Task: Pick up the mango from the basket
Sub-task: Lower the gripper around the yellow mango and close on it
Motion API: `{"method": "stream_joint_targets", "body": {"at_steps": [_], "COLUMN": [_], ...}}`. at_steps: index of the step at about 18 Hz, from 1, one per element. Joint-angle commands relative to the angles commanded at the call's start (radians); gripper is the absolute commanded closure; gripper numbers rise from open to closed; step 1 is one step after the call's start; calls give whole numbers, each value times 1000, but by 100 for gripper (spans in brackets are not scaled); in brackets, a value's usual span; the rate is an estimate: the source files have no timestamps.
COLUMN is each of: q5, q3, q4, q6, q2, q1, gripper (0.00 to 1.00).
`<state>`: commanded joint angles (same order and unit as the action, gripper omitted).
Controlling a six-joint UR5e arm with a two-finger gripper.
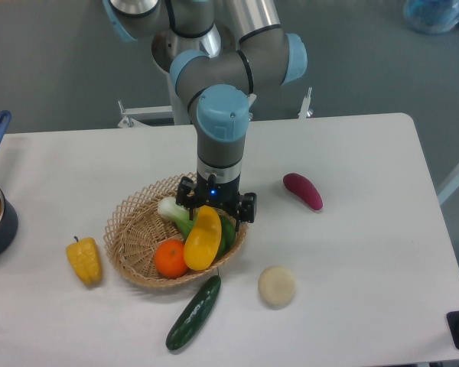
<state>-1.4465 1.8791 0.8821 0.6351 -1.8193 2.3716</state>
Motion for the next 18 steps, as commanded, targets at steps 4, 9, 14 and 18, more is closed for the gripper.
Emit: {"method": "stream_joint_targets", "body": {"at_steps": [4,9,14,18], "q5": [-2,-2,-5,-6], "q3": [5,3,2,2], "q4": [0,0,-2,-6], "q6": [-21,-20,-20,-18], "q2": [-8,-17,-38,-52], "q1": [-5,-5,-12,-12], "gripper": [0,0,0,0]}}
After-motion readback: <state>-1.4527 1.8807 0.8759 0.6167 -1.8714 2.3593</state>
